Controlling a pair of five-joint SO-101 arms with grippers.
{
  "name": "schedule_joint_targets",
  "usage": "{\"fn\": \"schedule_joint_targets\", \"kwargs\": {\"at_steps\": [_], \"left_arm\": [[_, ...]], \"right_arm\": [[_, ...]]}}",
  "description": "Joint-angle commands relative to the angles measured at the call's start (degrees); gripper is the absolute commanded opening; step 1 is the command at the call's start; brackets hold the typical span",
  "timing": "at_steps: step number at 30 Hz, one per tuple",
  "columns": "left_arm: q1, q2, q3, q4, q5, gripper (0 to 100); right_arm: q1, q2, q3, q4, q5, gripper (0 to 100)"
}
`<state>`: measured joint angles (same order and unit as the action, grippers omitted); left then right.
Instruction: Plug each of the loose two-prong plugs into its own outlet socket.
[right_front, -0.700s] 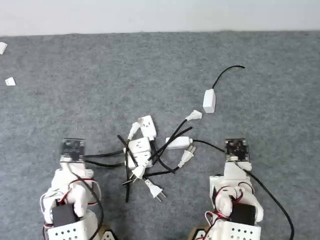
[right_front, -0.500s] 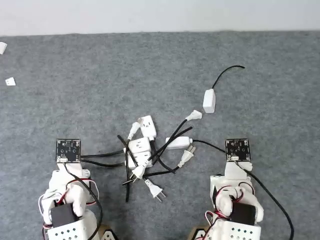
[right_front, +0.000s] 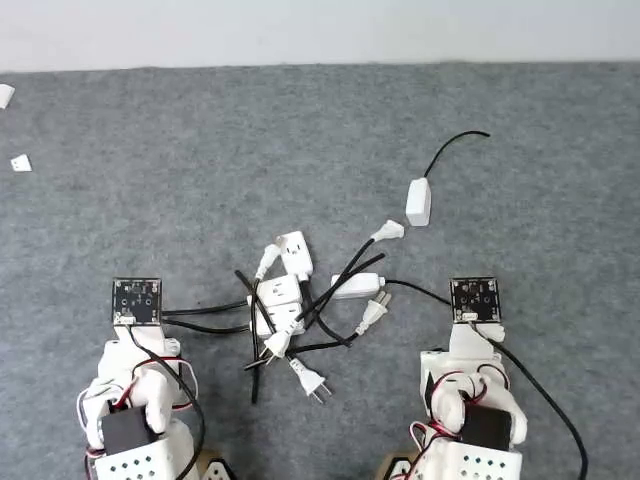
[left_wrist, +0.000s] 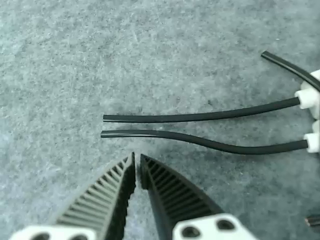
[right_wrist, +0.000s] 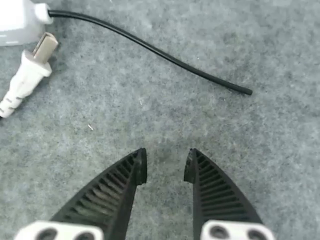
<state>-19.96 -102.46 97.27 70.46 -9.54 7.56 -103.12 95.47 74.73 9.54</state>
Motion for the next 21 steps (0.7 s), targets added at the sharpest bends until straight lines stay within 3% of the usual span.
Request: {"fn": "schedule_joint_targets", "kwargs": {"at_steps": [1, 13, 17, 21], "left_arm": [[-0.4, 0.3, -0.7, 0.0, 0.1, 1], [-0.4, 0.3, -0.7, 0.0, 0.1, 1], [2.2, 0.3, -0.8, 0.2, 0.4, 1], [6.7, 0.3, -0.8, 0.2, 0.4, 1]], "right_arm": [[0.5, -0.8, 1.0, 0.3, 0.2, 14.4], [-0.1, -0.8, 1.0, 0.3, 0.2, 14.4], [-5.6, -0.8, 1.0, 0.3, 0.2, 14.4], [-5.7, -0.8, 1.0, 0.3, 0.6, 14.7]]}}
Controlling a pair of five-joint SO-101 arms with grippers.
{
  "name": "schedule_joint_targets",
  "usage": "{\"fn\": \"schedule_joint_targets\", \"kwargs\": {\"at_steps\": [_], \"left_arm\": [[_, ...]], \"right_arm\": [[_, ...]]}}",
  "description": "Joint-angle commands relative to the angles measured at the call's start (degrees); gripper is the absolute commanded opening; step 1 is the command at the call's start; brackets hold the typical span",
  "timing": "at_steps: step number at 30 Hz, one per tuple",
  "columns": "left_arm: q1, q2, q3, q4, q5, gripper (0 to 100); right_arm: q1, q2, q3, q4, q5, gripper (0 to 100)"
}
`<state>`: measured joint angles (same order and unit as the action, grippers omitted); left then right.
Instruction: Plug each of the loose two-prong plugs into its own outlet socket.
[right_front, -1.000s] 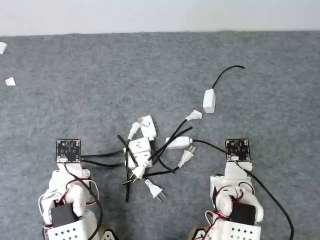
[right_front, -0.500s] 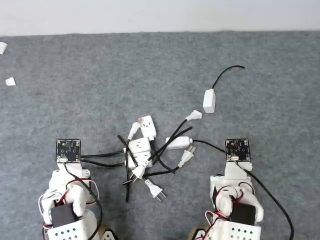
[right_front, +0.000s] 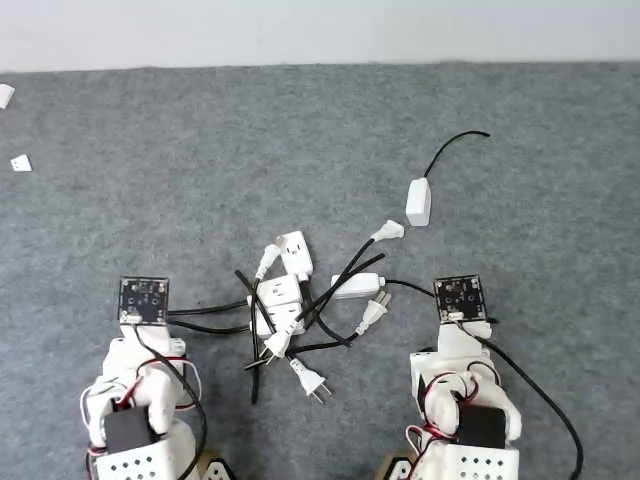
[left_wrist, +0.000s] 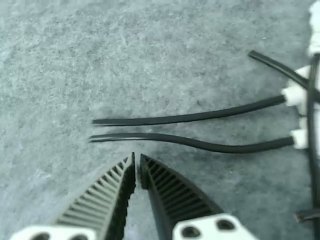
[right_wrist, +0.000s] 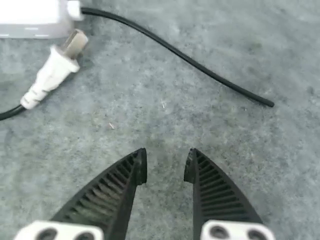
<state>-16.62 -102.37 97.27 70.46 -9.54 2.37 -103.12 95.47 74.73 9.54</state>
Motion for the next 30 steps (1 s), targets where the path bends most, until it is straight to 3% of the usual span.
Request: {"fn": "schedule_joint_targets", "kwargs": {"at_steps": [1, 7, 13, 17, 22, 25, 30], "left_arm": [[4.6, 0.2, -0.8, 0.2, 0.4, 1], [5.5, 0.2, -1.2, 0.0, 0.4, 2], [2.5, 0.2, -3.6, -3.2, 0.4, 2], [2.9, 0.2, -4.0, -5.5, 0.1, 2], [5.4, 0.7, -11.8, -5.9, 3.3, 11], [6.4, 0.7, -19.8, -1.0, 6.1, 9], [12.5, 1.7, -26.7, 4.0, 6.2, 6]], "right_arm": [[-0.8, -0.8, 1.0, -0.1, 0.4, 14.7], [-1.0, -0.8, 0.6, -4.1, 0.8, 14.7], [0.7, -0.8, 0.4, -11.2, 7.7, 14.7], [0.9, -0.7, -5.1, -10.7, 3.3, 14.7], [0.7, 0.6, -15.6, -5.4, 0.8, 14.5], [0.6, 7.4, -17.0, -7.7, 0.7, 14.3], [0.9, 28.4, -18.5, -20.6, 0.4, 14.3]]}}
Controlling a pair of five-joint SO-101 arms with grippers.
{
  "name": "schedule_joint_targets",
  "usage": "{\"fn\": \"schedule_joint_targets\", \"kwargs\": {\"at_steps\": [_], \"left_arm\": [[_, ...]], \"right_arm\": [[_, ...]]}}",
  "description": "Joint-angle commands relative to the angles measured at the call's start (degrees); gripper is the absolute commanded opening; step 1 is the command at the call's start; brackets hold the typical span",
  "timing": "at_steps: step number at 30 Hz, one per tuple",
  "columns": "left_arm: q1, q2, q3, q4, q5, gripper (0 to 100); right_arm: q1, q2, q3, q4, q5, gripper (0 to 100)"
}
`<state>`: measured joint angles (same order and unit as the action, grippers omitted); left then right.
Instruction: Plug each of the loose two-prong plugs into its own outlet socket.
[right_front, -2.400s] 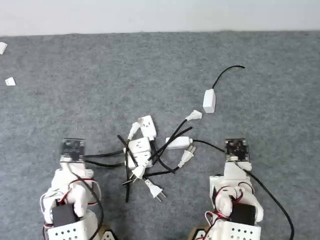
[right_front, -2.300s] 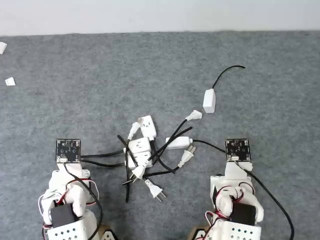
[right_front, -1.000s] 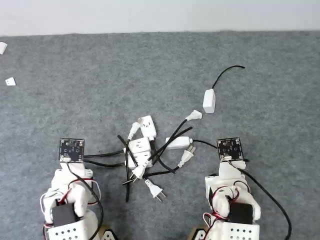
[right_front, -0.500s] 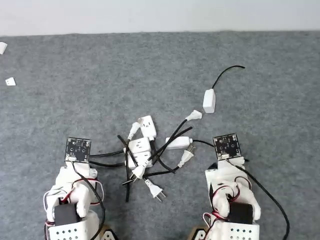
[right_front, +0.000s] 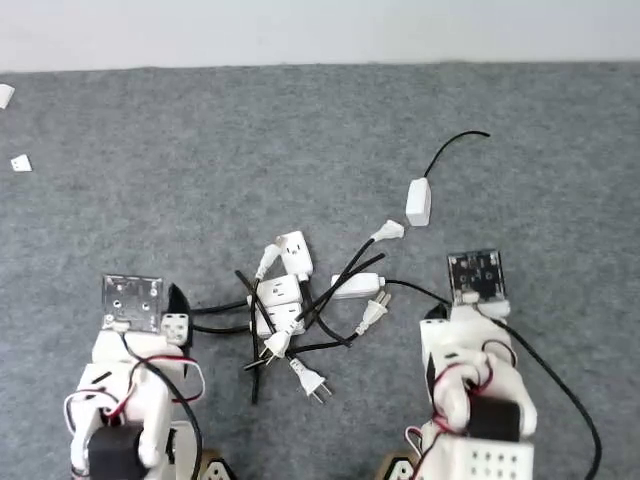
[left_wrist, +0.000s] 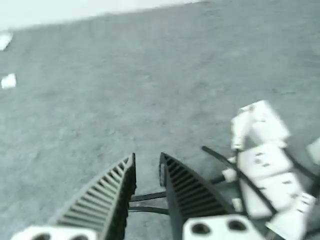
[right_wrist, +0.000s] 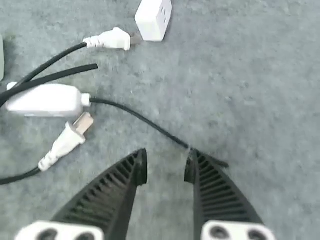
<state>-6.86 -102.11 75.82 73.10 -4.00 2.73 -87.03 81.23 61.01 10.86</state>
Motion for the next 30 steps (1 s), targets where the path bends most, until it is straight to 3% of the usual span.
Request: {"fn": "schedule_joint_targets", "kwargs": {"at_steps": [1, 12, 18, 20, 26, 30], "left_arm": [[3.1, 3.0, -5.8, 1.2, 0.7, 6], [3.6, 44.0, -27.1, -2.8, 1.6, 6], [4.4, 64.9, -37.7, -2.8, 17.0, 6], [8.5, 70.3, -39.5, -4.6, 21.6, 7], [25.9, 81.3, -39.7, -16.7, 22.8, 9], [30.2, 90.5, -40.9, -26.8, 32.0, 8]], "right_arm": [[0.7, 16.8, -4.7, -8.9, -1.5, 14.3], [11.3, 54.2, -18.0, -13.3, -5.1, 14.4], [16.8, 58.2, -20.2, -13.3, -5.2, 14.4], [19.0, 58.2, -20.2, -13.8, -5.2, 14.3], [23.8, 58.8, -21.3, -14.6, -5.2, 14.3], [25.3, 58.8, -21.5, -14.8, -5.2, 14.3]]}}
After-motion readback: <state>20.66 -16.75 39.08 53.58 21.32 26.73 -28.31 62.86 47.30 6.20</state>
